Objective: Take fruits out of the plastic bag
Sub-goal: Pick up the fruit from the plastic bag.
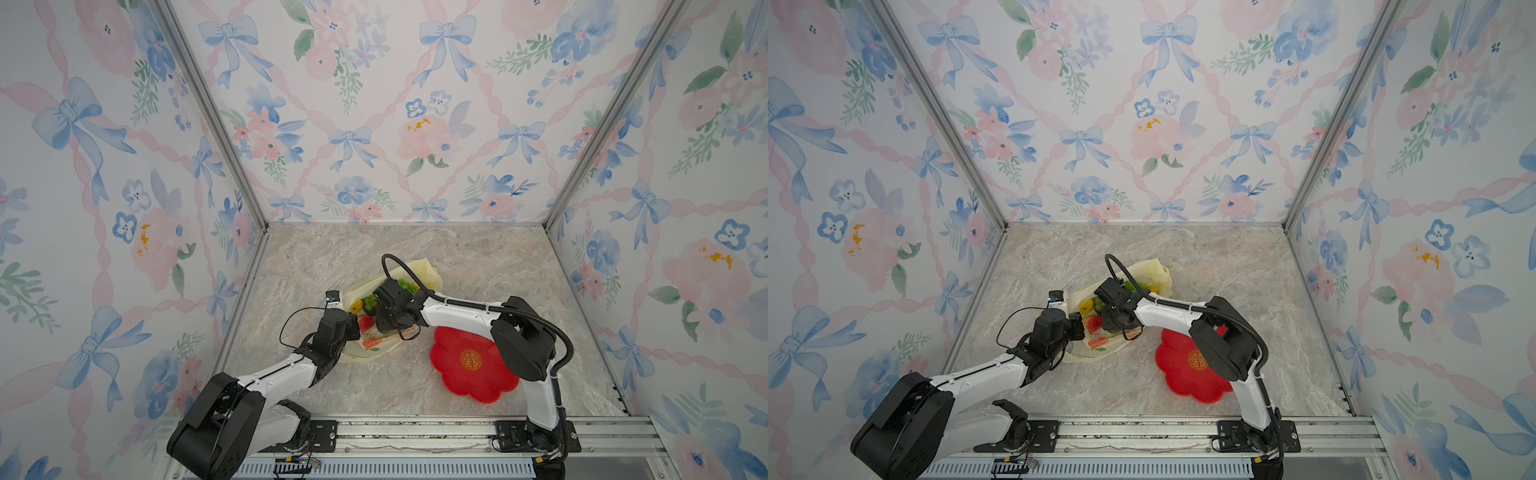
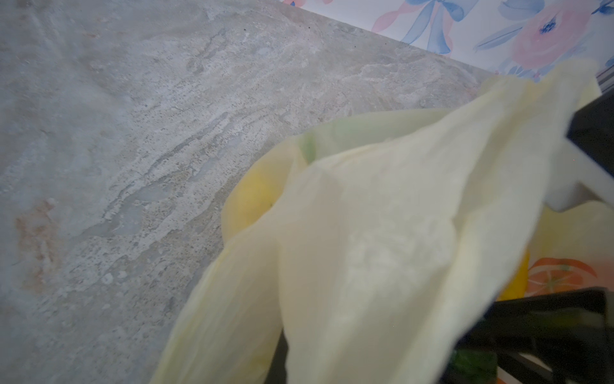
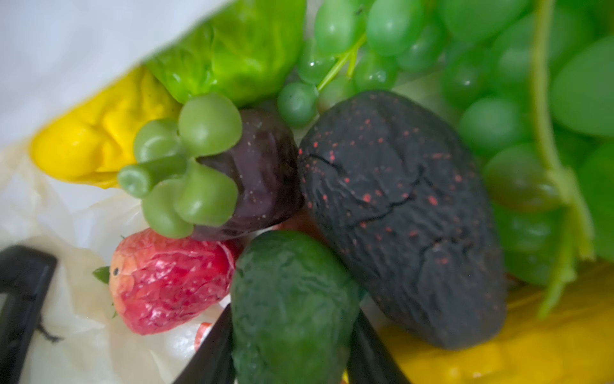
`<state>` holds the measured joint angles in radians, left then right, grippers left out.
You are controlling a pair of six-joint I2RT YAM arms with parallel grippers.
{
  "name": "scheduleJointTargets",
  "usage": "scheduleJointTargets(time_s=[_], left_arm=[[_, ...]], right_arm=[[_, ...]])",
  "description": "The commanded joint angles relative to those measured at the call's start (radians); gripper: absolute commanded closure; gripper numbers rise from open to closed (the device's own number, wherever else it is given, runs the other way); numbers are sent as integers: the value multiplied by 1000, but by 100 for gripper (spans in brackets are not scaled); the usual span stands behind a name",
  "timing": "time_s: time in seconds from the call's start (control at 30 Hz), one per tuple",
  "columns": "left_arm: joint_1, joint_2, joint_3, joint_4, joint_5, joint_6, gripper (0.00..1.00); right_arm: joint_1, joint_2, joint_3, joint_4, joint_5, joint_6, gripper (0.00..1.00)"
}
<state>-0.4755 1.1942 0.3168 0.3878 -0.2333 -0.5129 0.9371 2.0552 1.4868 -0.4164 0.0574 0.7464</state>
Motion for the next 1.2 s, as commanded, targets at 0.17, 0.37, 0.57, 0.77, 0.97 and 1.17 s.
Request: scheduleJointTargets(time_s=[0.17,0.37,0.57,0.77,0.97,1.17], left_arm=[[0,7,33,-47,42,-20,94],[0,12,38,-58,42,-23,94],[0,9,38,-60,47,-22,94],[-1,12,39,-61,48,-24,94],[0,24,41,-60,49,-26,94],[0,32,41,-61,46,-28,94]], right_arm=[[20,-77,22,-43,41,-19,67],[34,-143,-5,-58,62,-31,67],[31,-263,-62,-108,84,-37,68],[11,-394,-138,-218,119,-40,68],[-5,-549,-227,-382,149,-38,68],[-8,-665,-325,-555,150,4,68]])
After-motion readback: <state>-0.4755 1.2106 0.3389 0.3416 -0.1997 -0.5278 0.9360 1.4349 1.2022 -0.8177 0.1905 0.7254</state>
